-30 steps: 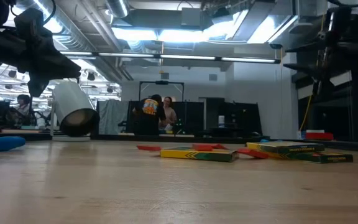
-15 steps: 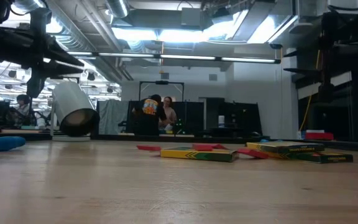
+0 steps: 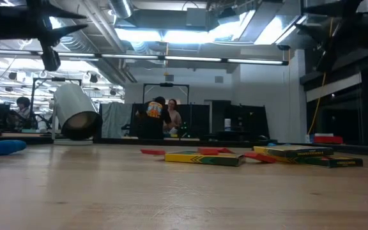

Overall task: Pick & Place School Supplies
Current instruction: Put the yellow crayon box into the red basket

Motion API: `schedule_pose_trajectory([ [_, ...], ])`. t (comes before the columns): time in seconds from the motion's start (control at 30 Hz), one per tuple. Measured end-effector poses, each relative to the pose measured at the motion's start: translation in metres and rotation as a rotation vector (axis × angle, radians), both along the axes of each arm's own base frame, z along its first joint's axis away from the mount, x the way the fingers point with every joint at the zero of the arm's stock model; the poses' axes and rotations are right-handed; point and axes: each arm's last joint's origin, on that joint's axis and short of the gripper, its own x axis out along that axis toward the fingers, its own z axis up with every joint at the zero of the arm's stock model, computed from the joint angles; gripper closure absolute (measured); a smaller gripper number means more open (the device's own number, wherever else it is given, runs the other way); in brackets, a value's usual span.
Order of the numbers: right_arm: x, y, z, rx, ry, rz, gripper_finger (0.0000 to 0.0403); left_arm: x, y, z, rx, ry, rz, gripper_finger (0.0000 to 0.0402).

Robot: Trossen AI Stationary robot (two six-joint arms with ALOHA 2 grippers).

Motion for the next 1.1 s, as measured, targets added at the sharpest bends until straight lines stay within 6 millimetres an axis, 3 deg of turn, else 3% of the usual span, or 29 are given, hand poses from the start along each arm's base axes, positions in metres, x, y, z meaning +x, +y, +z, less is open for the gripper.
schedule_pose_trajectory([
  [0.1, 0.008, 0.004, 0.011, -0.022, 0.059, 0.08, 0.026, 0.005, -0.002, -0.004, -0.013, 0.048, -0.066, 0.0343],
  [0.2, 0.022, 0.008, 0.016, -0.055, 0.29, 0.222, 0.026, 0.012, -0.003, -0.012, -0.073, 0.241, -0.075, 0.0343],
  [0.37, 0.033, 0.01, 0.0, -0.015, 0.885, 0.372, 0.026, 0.028, -0.004, -0.001, -0.08, 0.447, -0.054, 0.0343],
  [0.5, 0.037, 0.006, -0.022, 0.052, 1.115, 0.333, 0.026, 0.044, -0.003, 0.02, -0.091, 0.456, -0.027, 0.0328],
  [0.63, 0.041, 0.001, -0.046, 0.108, 1.13, 0.286, 0.0259, 0.056, -0.001, 0.039, -0.112, 0.398, -0.042, 0.0291],
  [0.87, 0.036, -0.002, -0.088, 0.194, 0.946, 0.291, 0.0259, 0.069, 0.0, 0.065, -0.153, 0.305, -0.053, 0.0212],
  [1.1, 0.031, -0.002, -0.099, 0.181, 0.966, 0.258, 0.0229, 0.084, 0.001, 0.08, -0.13, 0.314, -0.007, 0.0195],
])
